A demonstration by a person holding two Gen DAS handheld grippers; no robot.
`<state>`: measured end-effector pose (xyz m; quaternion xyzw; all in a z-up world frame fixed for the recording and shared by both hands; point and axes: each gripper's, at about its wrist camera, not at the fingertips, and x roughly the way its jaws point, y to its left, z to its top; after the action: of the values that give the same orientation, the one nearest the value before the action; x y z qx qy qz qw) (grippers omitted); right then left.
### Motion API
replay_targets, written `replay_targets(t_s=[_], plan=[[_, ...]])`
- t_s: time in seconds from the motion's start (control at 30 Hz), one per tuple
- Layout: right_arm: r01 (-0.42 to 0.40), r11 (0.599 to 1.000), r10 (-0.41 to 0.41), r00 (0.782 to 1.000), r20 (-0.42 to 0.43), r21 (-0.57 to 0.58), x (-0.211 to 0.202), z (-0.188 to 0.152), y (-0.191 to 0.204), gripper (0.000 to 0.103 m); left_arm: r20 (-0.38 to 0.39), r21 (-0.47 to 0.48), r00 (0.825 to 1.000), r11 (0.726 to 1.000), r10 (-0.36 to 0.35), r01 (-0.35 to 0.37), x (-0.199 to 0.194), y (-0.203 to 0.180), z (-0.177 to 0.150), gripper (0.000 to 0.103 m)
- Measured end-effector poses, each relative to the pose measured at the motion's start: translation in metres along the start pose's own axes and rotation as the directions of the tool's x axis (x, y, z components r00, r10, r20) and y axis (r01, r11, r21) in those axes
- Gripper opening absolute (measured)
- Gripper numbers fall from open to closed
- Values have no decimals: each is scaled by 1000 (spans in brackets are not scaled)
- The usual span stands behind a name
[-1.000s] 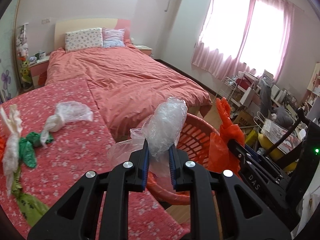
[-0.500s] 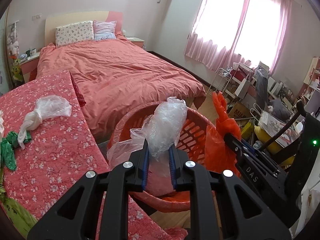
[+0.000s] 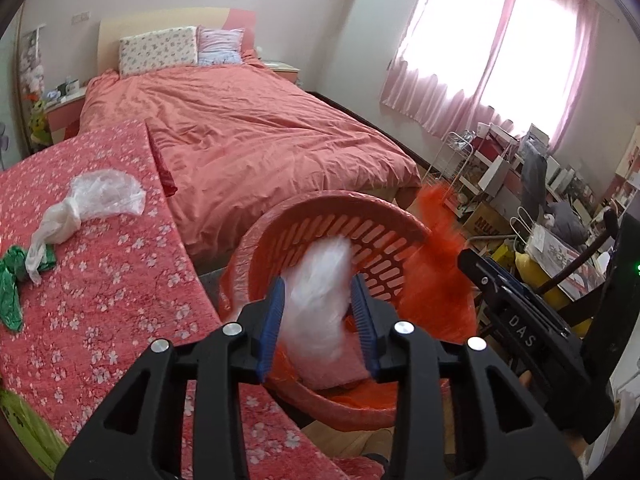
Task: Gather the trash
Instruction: 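Open both tools over the orange basket, dropping both bags, then grasp the orange-red bag with the left tool while the right tool grasps a clear bag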
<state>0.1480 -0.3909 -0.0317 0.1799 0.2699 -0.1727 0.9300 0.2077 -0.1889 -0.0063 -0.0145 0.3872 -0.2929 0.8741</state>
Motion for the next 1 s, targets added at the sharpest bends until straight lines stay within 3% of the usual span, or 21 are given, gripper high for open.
replay_targets(t_s=[0.2,0.4,0.63,0.7,0.87,1.0], plan=[[13,1000,-13,1000,1,-14,1,-4,5,52,3,-13,999,999,48,-48,-8,18,-2,36],[11,998,-11,1000,0,-54,-5,-9,23,53,25,-6,991,991,131,-130,-27,46,-13,41],[-38,992,36,999,-17,-117,-14,-16,64,53,44,-74,975,974,216,-213,-61,96,-19,41],[-56,989,53,998,-25,-137,-16,-19,77,53,57,-98,967,965,248,-242,-76,113,-22,46],[-106,976,97,994,-54,-191,-23,-31,118,53,95,-182,918,913,386,-365,-119,167,-28,53],[-148,961,131,988,-85,-233,-25,-43,154,53,109,-280,862,847,495,-451,-154,218,-33,64]])
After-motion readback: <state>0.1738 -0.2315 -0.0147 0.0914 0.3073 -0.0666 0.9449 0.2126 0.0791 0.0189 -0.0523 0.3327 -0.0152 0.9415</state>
